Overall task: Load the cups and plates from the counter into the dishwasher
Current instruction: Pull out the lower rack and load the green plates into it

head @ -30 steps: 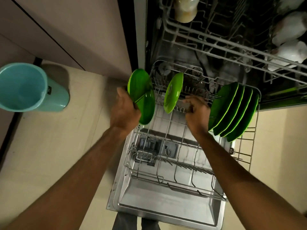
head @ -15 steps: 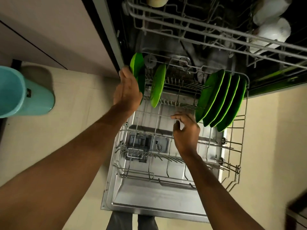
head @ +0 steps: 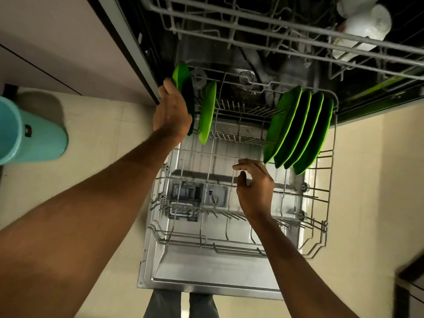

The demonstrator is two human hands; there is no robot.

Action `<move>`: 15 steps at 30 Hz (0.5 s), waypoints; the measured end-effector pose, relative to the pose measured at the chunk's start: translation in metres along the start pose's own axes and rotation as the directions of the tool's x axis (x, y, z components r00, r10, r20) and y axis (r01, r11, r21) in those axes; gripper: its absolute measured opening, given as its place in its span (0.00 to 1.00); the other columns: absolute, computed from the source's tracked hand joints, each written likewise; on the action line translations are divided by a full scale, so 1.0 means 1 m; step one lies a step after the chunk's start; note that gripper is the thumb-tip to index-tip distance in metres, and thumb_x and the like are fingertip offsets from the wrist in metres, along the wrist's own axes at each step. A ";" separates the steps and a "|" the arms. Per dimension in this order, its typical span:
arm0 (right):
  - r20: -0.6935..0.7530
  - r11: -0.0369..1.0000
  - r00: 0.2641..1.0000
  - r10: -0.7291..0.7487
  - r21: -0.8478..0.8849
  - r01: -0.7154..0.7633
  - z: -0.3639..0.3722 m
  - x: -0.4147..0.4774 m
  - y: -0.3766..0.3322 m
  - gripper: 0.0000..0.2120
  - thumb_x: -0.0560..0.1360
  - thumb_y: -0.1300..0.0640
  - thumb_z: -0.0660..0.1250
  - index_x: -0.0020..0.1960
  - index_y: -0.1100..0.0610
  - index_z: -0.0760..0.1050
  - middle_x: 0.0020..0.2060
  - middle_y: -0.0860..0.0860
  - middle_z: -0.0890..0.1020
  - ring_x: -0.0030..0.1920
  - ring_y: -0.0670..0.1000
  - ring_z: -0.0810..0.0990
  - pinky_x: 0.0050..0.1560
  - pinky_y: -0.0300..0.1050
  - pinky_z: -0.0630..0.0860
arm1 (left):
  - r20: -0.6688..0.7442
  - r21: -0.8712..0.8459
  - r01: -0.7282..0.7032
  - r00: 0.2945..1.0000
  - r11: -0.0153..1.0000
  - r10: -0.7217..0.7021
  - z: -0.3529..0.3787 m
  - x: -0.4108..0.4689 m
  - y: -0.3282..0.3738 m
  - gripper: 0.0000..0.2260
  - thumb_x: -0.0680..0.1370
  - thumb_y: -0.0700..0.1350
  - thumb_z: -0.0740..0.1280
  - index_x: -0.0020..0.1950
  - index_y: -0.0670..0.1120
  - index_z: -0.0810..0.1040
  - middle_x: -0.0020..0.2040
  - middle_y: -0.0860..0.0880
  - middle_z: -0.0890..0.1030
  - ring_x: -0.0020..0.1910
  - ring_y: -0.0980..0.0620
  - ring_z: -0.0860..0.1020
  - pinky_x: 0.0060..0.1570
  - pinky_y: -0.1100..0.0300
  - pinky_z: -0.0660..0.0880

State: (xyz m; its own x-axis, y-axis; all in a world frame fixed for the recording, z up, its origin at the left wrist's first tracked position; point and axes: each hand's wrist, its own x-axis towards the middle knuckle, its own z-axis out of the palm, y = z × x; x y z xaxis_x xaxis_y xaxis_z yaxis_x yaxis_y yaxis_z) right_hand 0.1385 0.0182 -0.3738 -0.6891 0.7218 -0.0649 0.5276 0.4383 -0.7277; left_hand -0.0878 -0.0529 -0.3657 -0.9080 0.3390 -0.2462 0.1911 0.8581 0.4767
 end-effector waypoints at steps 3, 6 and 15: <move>-0.005 1.000 1.000 0.004 -0.013 -0.004 -0.002 -0.001 0.003 0.16 0.69 0.76 0.65 0.45 0.58 0.82 0.48 0.50 0.81 0.50 0.37 0.76 0.42 0.24 0.70 | 0.006 0.009 -0.006 1.000 1.000 0.006 0.003 0.001 0.002 0.35 0.72 0.34 0.71 0.73 0.40 0.56 0.66 0.39 0.68 0.53 0.38 0.79 0.50 0.45 0.79; -0.015 1.000 1.000 -0.003 -0.022 0.002 -0.005 -0.002 0.005 0.15 0.69 0.76 0.65 0.45 0.58 0.82 0.47 0.50 0.82 0.49 0.37 0.75 0.42 0.24 0.71 | 0.018 0.005 -0.012 1.000 1.000 0.012 0.004 0.001 0.004 0.36 0.72 0.34 0.71 0.74 0.40 0.54 0.66 0.38 0.68 0.54 0.38 0.78 0.51 0.46 0.79; -0.014 0.998 1.000 -0.027 -0.059 0.026 -0.010 -0.008 0.006 0.13 0.69 0.75 0.66 0.45 0.61 0.82 0.47 0.53 0.82 0.48 0.42 0.78 0.44 0.23 0.70 | 0.001 0.101 -0.079 0.997 0.992 0.079 -0.006 0.004 0.002 0.37 0.72 0.35 0.71 0.76 0.41 0.54 0.67 0.38 0.68 0.55 0.38 0.78 0.50 0.49 0.79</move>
State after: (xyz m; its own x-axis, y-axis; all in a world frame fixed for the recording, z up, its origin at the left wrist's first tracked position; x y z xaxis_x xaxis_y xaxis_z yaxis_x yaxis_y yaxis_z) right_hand 0.1521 0.0205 -0.3714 -0.6957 0.7175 -0.0358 0.5379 0.4873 -0.6879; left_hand -0.0936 -0.0523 -0.3611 -0.8898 0.4059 -0.2085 0.2984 0.8633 0.4069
